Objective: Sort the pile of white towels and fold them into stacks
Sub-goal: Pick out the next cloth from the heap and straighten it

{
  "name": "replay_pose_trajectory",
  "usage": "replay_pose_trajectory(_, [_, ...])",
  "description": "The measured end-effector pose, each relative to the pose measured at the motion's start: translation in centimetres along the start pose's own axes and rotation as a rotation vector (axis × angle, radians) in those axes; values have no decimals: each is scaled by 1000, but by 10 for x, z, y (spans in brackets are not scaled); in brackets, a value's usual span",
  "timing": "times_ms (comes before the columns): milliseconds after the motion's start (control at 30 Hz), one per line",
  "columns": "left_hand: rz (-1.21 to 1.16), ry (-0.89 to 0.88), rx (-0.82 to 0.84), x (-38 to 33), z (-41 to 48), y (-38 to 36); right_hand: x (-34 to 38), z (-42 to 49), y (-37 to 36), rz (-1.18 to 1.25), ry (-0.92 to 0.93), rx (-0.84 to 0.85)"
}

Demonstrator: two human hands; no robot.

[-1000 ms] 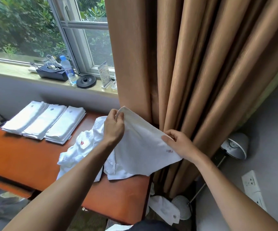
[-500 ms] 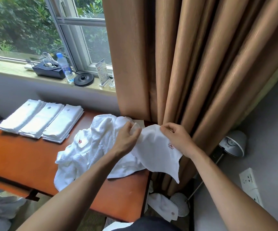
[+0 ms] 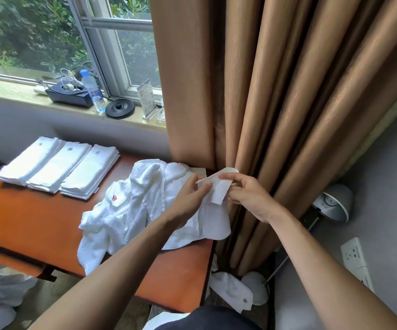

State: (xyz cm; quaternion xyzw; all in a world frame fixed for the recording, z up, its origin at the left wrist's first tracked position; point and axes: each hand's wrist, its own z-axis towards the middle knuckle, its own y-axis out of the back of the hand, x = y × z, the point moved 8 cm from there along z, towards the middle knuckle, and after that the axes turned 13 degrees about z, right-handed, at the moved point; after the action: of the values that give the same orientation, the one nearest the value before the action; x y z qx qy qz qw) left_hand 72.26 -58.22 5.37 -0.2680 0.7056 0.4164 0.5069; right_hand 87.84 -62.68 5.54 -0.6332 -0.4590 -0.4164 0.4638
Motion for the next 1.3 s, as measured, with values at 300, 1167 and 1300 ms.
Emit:
replay_pose_trajectory(300, [-103, 44, -5, 4, 2, 3, 31, 4, 0, -543, 336, -221])
replay_pose_trajectory(1167, [-7, -125, -51, -15, -12, 5, 28, 4, -15, -528, 355, -189])
replay_pose_trajectory(1300, [-48, -111, -68, -16, -7, 15, 26, 7, -4, -679, 347, -165])
